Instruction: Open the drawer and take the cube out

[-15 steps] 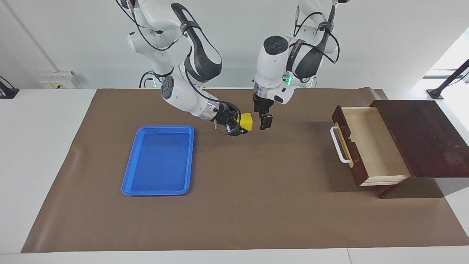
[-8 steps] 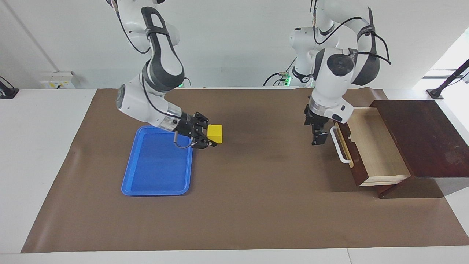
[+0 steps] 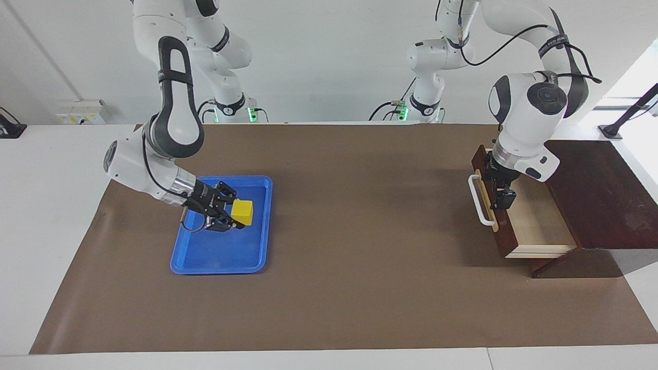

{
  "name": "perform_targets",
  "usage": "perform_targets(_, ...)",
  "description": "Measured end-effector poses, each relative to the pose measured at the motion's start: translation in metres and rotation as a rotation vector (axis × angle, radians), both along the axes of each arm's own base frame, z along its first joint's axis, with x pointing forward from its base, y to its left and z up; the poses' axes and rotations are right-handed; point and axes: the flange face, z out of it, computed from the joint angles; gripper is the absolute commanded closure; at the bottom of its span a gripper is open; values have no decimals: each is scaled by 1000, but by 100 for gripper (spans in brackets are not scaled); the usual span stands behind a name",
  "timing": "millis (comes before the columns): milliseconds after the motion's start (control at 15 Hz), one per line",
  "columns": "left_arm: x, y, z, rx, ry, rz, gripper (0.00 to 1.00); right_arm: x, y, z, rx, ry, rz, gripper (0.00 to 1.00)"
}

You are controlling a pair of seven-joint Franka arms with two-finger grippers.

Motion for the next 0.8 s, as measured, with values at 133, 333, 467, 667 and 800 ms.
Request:
perform_targets(133,3,22,1,30,-10,-4,0,-2,-19,-21,-7,8,-16,100)
perform_targets(333,6,92,4,57,-22,-14,0,-7,-32,-36,-22,24,-31,100)
perform_targets(467,5,122,4,58,-29,-11,0,-13,-34,-46,-53,30,-28,100)
perform_targets(667,5,118,4,59,-26,-24,0,-20,-36,-56,-67,27,-19,100)
perform_targets(800,5,109,4,51,-20,-41,0,-24,-37,-63,-75,21,-10,100)
